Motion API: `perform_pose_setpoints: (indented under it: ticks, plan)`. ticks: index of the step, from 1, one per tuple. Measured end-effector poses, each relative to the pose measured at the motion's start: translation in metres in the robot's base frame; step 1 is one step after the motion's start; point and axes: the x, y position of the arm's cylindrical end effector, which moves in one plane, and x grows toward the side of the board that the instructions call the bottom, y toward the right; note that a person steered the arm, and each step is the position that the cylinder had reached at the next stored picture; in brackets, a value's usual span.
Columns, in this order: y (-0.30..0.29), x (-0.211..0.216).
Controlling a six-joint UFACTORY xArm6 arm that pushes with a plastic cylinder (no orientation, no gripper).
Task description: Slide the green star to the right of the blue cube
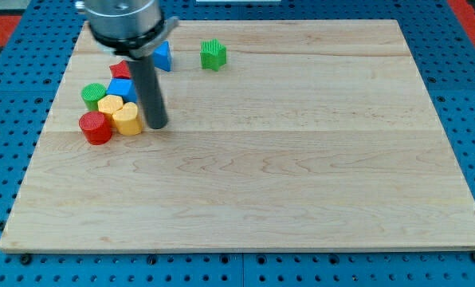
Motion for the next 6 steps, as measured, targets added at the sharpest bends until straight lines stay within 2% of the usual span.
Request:
perform_pose_setpoints:
  ticks: [1, 2, 4, 5, 6]
  plan:
    - [0.121, -0.040]
    - [0.161, -0.092]
    - [0.110, -0.175]
    - [0.065, -0.170]
    - [0.012, -0.134]
